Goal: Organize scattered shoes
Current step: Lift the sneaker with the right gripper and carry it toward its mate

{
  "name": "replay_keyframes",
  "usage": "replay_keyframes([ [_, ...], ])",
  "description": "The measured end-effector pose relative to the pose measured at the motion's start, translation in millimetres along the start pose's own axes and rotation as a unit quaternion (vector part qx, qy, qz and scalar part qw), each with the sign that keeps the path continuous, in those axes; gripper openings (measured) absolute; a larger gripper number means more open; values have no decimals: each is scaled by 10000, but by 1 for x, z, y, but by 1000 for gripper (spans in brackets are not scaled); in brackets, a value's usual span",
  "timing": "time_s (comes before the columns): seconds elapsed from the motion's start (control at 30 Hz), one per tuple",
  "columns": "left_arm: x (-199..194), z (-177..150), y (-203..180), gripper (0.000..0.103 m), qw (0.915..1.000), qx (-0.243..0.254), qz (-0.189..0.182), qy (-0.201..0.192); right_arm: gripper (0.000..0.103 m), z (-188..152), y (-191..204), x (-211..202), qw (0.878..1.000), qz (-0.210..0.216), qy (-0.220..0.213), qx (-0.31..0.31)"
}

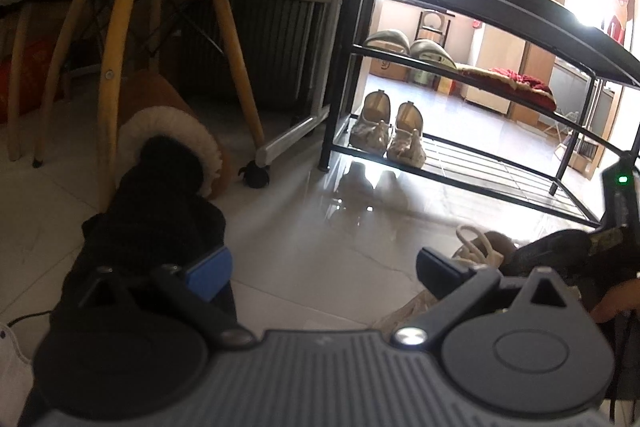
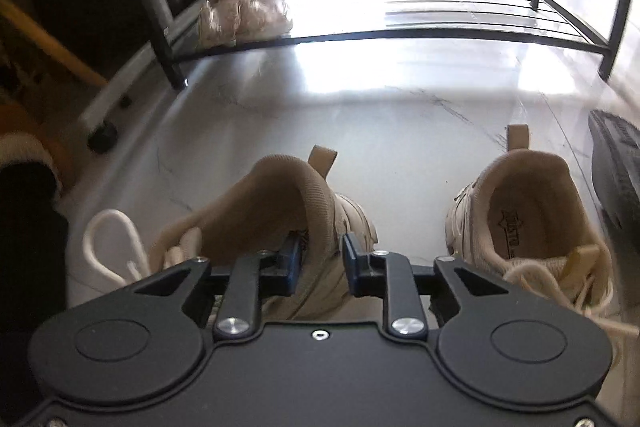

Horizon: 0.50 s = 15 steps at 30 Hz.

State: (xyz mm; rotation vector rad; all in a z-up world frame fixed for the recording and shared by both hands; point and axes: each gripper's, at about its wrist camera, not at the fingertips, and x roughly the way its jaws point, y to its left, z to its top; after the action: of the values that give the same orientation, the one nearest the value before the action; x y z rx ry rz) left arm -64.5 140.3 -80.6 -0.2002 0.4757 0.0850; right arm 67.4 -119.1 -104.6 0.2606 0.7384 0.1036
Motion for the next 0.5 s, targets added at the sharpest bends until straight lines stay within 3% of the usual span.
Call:
replay_keyframes([
  [0.07,0,0,-1,99,10000,3,11,0,91,-2,0,-6,9997,59,-180,130],
  [0.23,-3,0,-2,99,9999,17,56,-89,97,-22,15,-28,9982,-40,-586,129],
  [0.37,-8,1,1,99,9998,-29,88,-184,98,-43,39,-27,9974,-334,-541,-330],
  [0.5,-10,3,6,99,9996,-128,130,-222,98,-54,58,-3,9966,-681,-296,-346],
])
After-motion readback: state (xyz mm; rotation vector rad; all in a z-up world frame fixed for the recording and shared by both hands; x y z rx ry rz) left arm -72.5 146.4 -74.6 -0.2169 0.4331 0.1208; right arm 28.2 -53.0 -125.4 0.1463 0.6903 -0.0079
